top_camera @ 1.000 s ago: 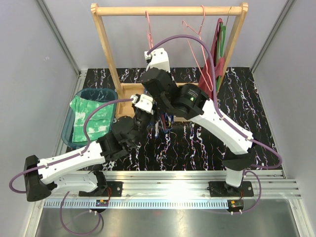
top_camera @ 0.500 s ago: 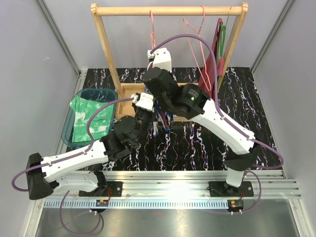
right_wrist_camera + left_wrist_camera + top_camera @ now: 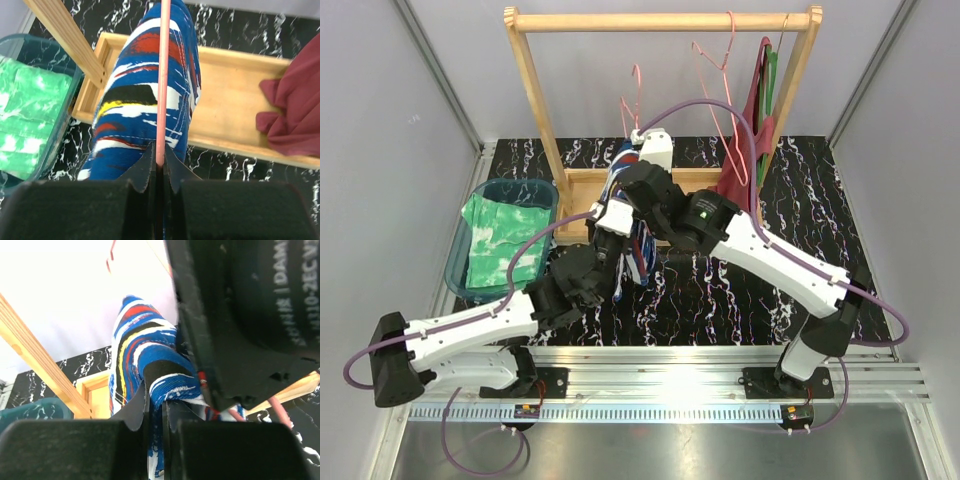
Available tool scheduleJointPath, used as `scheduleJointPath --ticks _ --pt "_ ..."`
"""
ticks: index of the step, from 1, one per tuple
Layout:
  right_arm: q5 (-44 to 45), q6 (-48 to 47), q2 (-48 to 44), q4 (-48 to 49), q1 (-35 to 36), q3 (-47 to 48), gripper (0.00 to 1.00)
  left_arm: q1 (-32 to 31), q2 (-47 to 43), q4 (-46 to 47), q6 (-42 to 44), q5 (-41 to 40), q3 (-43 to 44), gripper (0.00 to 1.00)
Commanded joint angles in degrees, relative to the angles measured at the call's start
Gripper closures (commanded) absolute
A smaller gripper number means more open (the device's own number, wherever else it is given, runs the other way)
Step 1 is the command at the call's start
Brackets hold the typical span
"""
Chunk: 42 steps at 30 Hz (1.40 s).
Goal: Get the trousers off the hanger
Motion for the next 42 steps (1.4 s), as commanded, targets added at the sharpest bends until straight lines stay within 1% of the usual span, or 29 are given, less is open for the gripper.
scheduleJointPath --ticks 1,5,9,12,15,20,22,24,29,33,35,37,39,42 --pt "-2.2 2.92 -2.63 -1.19 -2.63 -6.85 1.0 -0.15 -8.66 24.4 2.54 -1.86 3.17 1.0" --pt "-3.87 3.71 -3.78 -0.05 -4.31 -11.51 1.0 -0.24 -11.57 26.78 3.34 -1.77 1.32 1.0" --pt "-5.01 3.98 -3.96 0.56 -5.53 -13.18 1.0 -0.15 -14.11 27.14 3.43 -1.42 0.79 1.0" --pt "-5.81 3.98 -4.22 0.92 -6.33 -14.24 1.0 -0.24 -15.78 27.31 5.0 -1.42 1.32 1.0" --pt "-7.39 4.07 -4.31 1.71 -7.47 -16.34 1.0 -0.06 -16.93 29.32 8.95 -2.65 2.72 1.0" --pt "-8.09 4.59 -4.22 2.67 -8.88 -20.57 1.0 0.81 -17.02 29.33 17.56 -4.67 8.51 1.0" --pt "-8.18 4.77 -4.4 2.94 -9.05 -22.32 1.0 2.04 -16.23 29.24 20.89 -5.55 10.19 1.0" --pt "-8.01 4.86 -4.75 3.29 -9.05 -23.38 1.0 3.1 -15.97 27.85 21.88 -6.87 12.12 1.0" --pt "-8.09 4.59 -5.45 3.47 -9.49 -24.44 1.0 6.88 -17.72 22.31 19.25 -6.43 14.58 1.0" --pt "-8.09 4.42 -5.45 3.12 -9.49 -24.35 1.0 7.76 -17.81 20.02 20.56 -7.31 15.47 1.0" --pt "-8.09 4.07 -5.98 2.85 -9.49 -24.18 1.0 7.76 -17.72 20.36 22.93 -8.88 15.73 1.0" --pt "-7.83 3.63 -6.77 3.03 -9.49 -24.09 1.0 8.72 -17.37 22.03 27.06 -10.64 15.21 1.0" --pt "-7.83 3.1 -7.65 3.03 -9.49 -24.0 1.0 9.95 -17.46 22.57 29.08 -12.76 14.68 1.0" --pt "-7.48 2.57 -8.26 2.94 -9.49 -23.65 1.0 13.29 -17.72 20.12 28.39 -15.12 13.63 1.0"
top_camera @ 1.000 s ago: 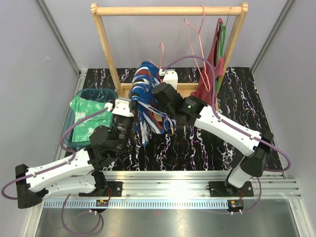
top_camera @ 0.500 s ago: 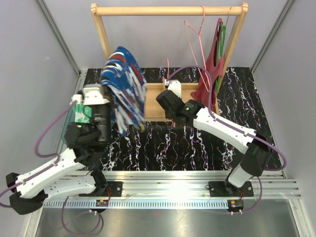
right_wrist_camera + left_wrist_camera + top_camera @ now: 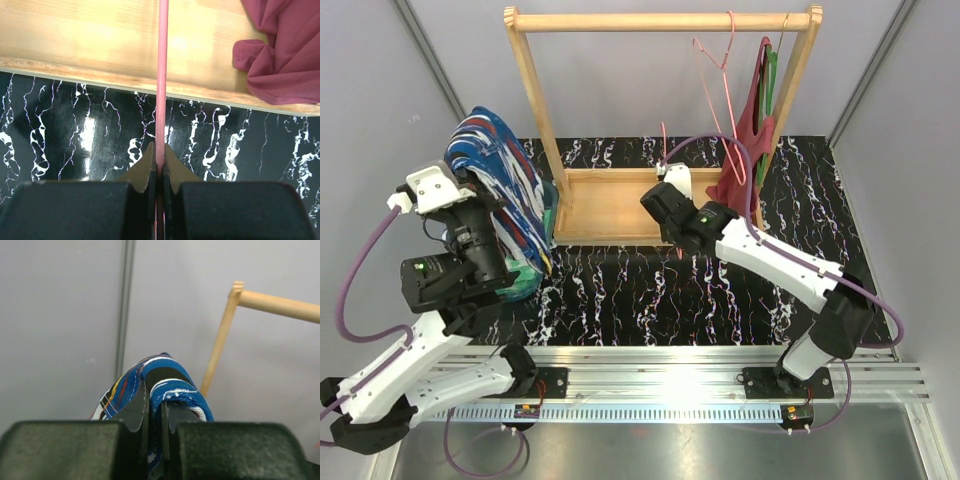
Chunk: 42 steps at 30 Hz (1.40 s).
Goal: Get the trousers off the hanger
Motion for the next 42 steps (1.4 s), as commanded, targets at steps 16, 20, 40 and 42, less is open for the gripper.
scheduleJointPath --ticks 16,20,40,42 --pt "0.36 -4.88 -8.35 2.22 -0.25 2.65 1.0 44.88 8.81 -38.99 -15.3 -0.28 6.06 1.0" --pt "-1.13 -5.58 -9.85 3.81 -0.16 1.69 1.0 45.06 13.81 -34.77 -9.4 -2.49 1.4 1.0" --pt "-1.05 -7.78 -16.36 7.68 -0.25 -1.04 1.0 42.69 54.96 -58.93 -35.05 19.02 14.22 1.0" --pt "-1.14 -7.69 -16.27 7.5 -0.16 -0.6 1.0 42.69 52.95 -59.28 -35.93 25.79 13.78 1.0"
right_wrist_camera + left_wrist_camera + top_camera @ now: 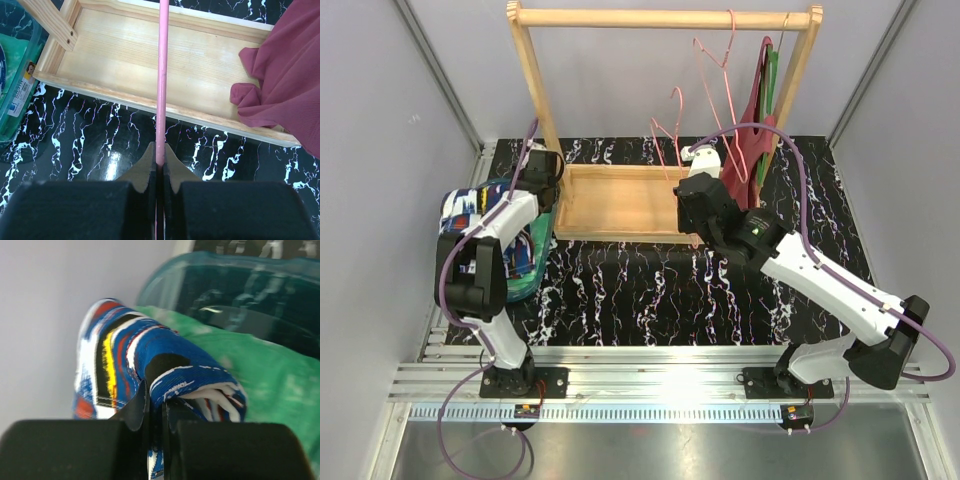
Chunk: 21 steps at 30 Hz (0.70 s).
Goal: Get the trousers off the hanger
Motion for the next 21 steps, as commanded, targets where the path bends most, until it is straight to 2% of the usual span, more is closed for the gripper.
scheduleJointPath --ticks 1,6,10,13,18,21 --pt "0.53 -0.74 -1.78 2.76 -0.16 1.06 1.0 -0.39 -3.71 -1.93 -5.78 14.59 0.41 1.0" --pt "-0.27 -0.04 -1.25 2.5 -0.16 1.94 1.0 -0.39 -9.86 1.31 -6.65 17.76 -4.69 1.0" --pt "-0.8 0.31 -0.99 2.32 -0.16 2.47 1.0 -0.39 -15.48 3.51 -7.01 24.86 -7.68 1.0" --pt "-0.88 0.49 -0.98 2.32 -0.16 2.56 1.0 -0.39 -15.06 4.75 -7.36 26.29 -8.57 1.0" --pt "-0.97 0.75 -0.63 2.23 -0.25 2.64 1.0 -0.83 -10.4 1.23 -9.11 26.73 -5.57 1.0" --pt "-1.06 0.66 -0.46 2.14 -0.25 2.56 1.0 -0.83 -10.58 1.93 -9.03 29.53 -6.19 0.92"
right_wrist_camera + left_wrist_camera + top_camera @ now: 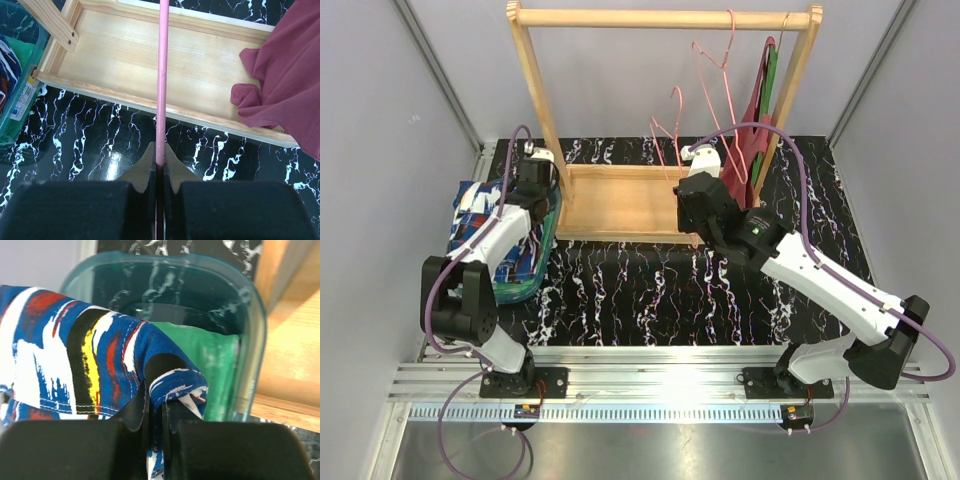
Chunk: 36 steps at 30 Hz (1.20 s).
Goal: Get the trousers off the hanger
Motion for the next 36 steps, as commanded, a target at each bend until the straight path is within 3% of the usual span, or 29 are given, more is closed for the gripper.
scheduleJointPath --ticks 1,3,7,8,9,13,15,17,21,23,27,31,36 --pt "-1.08 0.58 -0.48 2.14 -0.16 2.27 1.0 -0.96 -0.61 1.56 -2.36 7.9 1.61 0.86" --pt "-0.99 0.58 -0.48 1.97 -0.25 2.45 1.0 -1.48 -1.66 0.69 -1.66 9.14 1.87 0.67" --pt "-0.29 0.05 -0.3 1.53 -0.16 3.41 1.0 -2.19 -8.33 -0.9 -0.34 14.05 2.4 0.46" --pt "-0.12 -0.04 -0.13 1.35 -0.16 3.5 1.0 -2.19 -10.52 -0.81 -0.17 15.02 1.71 0.3" --pt "0.23 -0.39 -0.04 1.18 -0.25 3.5 1.0 -2.19 -12.54 -0.9 -0.08 16.17 1.26 0.24" --pt "0.59 -0.92 0.14 1.0 -0.16 3.94 1.0 -2.02 -23.6 0.23 -0.69 21.7 -0.93 0.1" --pt "0.85 -1.09 0.05 0.91 -0.16 4.03 1.0 -0.97 -26.17 1.64 -3.67 20.23 -2.95 0.04" --pt "0.94 -1.53 0.14 1.0 -0.16 4.38 1.0 1.31 -25.41 0.61 -10.31 14.61 -2.87 0.03" --pt "0.07 -2.76 -1.0 1.44 -0.25 5.0 1.0 12.37 -16.54 -8.7 -21.68 12.92 0.99 0.07" --pt "-1.25 -4.68 -1.44 1.44 -0.25 5.96 1.0 16.76 -9.97 -11.27 -25.8 17.65 1.44 0.08" --pt "-4.68 -9.08 -2.59 3.1 -0.25 6.84 1.0 19.78 0.76 -13.29 -29.52 23.55 1.7 0.09" --pt "-6.79 -12.07 -2.5 2.67 -0.16 9.99 1.0 22.67 8.34 -8.82 -33.98 34.77 -3.38 0.05" --pt "-6.18 -14.45 0.13 -1.97 -0.25 16.76 1.0 26.54 12.13 -5.39 -36.19 41.39 -5.85 0.03"
